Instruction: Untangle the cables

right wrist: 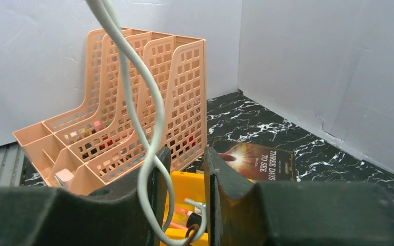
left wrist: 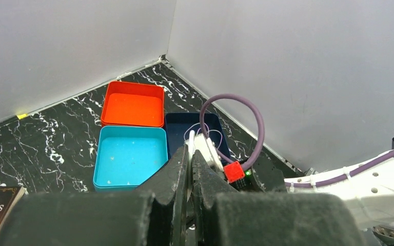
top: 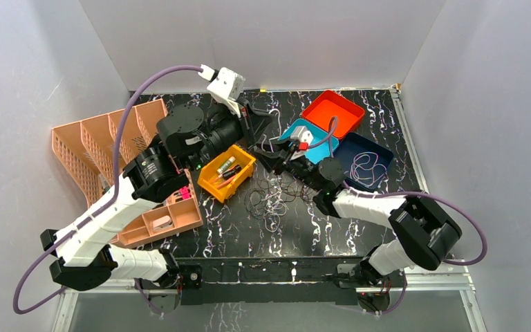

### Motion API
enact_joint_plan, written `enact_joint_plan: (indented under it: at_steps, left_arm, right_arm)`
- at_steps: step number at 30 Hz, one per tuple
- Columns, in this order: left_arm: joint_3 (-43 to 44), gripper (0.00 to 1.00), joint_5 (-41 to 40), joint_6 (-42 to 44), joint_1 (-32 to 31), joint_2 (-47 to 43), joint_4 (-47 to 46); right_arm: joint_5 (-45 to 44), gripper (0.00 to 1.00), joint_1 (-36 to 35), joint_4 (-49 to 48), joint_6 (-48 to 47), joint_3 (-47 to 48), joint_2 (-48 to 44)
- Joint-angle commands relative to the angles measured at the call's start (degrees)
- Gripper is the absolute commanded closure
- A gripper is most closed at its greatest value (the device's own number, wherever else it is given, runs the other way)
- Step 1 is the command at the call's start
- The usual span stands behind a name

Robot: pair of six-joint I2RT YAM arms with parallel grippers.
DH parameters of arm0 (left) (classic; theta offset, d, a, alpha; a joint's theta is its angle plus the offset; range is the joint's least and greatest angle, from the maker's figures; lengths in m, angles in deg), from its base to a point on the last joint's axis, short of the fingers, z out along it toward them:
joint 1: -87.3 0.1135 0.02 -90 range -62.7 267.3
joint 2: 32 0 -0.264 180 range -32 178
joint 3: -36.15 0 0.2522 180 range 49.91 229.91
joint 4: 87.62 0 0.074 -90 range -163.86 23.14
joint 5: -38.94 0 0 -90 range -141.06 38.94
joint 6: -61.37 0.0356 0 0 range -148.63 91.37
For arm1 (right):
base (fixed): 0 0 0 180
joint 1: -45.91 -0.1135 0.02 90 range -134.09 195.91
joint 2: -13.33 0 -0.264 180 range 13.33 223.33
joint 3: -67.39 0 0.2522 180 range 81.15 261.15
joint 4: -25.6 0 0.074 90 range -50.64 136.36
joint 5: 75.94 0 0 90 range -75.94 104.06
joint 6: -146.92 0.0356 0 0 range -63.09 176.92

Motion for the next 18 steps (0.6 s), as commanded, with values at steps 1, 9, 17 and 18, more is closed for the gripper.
enact_joint_plan:
  at_steps: [1, 9, 17, 18]
  left_arm:
    - [4.00, 1.00, -0.05, 1.77, -0.01, 0.06, -2.10]
    - [9.76, 1.00, -0.54, 4.70, -0.04, 1.89, -2.60]
    - [15.29, 1.00, -0.65, 7.79, -0.01, 4.49, -2.20]
    - [16.07, 1.00, -0.68, 8.34, -0.01, 4.79, -2.05]
  right_arm:
    - [-0.78, 0.65, -0.29, -5.02, 2.40, -1.01, 0.61]
    - [-1.18, 0.66, -0.85, -6.82, 4.40, -6.85, 2.79]
    - [-1.96, 0.66, -1.26, -7.69, 5.54, -11.61, 4.26]
    - [-1.96, 0.66, -1.26, -7.72, 5.75, -12.21, 4.39]
